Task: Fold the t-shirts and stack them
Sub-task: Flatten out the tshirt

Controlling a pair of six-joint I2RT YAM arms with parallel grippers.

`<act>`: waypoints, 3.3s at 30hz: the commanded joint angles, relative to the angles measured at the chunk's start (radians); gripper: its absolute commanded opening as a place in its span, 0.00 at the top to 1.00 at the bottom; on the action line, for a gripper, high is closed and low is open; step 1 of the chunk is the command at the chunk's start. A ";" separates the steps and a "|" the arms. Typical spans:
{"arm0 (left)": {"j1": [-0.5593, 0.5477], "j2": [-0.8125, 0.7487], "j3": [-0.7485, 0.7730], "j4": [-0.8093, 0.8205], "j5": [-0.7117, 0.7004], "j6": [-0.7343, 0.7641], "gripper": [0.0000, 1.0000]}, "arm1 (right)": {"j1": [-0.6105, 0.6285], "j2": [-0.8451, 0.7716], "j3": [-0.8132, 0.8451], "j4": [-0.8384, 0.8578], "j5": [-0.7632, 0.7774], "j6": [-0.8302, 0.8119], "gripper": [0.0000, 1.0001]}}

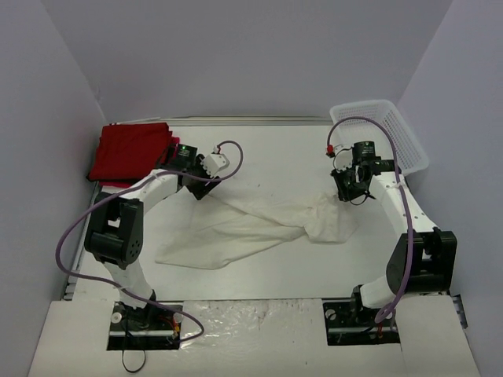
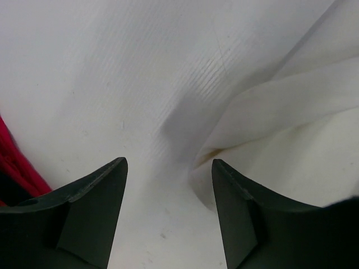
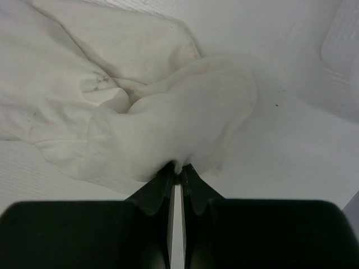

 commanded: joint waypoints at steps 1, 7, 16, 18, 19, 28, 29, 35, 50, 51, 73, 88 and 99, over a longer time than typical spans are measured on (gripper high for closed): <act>-0.021 0.035 0.067 -0.032 0.042 0.015 0.40 | -0.005 -0.001 -0.003 -0.013 -0.004 -0.003 1.00; -0.069 0.078 0.090 -0.104 0.082 0.064 0.44 | -0.005 0.008 -0.012 -0.012 -0.009 -0.006 1.00; -0.089 0.139 0.102 -0.140 0.050 0.084 0.52 | -0.005 0.031 -0.024 -0.003 -0.029 -0.010 1.00; -0.089 0.146 0.101 -0.127 0.041 0.084 0.52 | -0.005 0.033 -0.026 -0.001 -0.035 -0.010 1.00; -0.090 0.153 0.102 -0.124 0.036 0.086 0.52 | -0.005 0.034 -0.030 -0.001 -0.037 -0.011 1.00; -0.092 0.126 0.139 -0.141 0.049 0.076 0.52 | -0.005 0.048 -0.041 0.005 -0.043 -0.013 1.00; -0.092 0.126 0.142 -0.141 0.049 0.076 0.52 | -0.005 0.048 -0.039 0.003 -0.046 -0.013 1.00; -0.092 0.130 0.190 -0.186 0.061 0.075 0.52 | -0.004 0.060 -0.041 0.005 -0.047 -0.016 1.00; -0.092 0.164 0.210 -0.181 0.044 0.090 0.53 | -0.005 0.098 -0.049 0.011 -0.058 -0.022 1.00; -0.092 0.159 0.210 -0.181 0.046 0.090 0.52 | -0.005 0.105 -0.050 0.014 -0.060 -0.022 1.00; -0.107 0.096 0.164 -0.135 -0.051 0.112 0.52 | -0.002 0.151 -0.049 0.016 -0.083 -0.031 1.00; -0.127 0.283 0.300 -0.241 -0.004 0.159 0.51 | -0.005 0.171 -0.064 0.030 -0.089 -0.036 1.00; -0.129 0.279 0.323 -0.310 -0.002 0.152 0.98 | -0.004 0.174 -0.069 0.031 -0.093 -0.037 1.00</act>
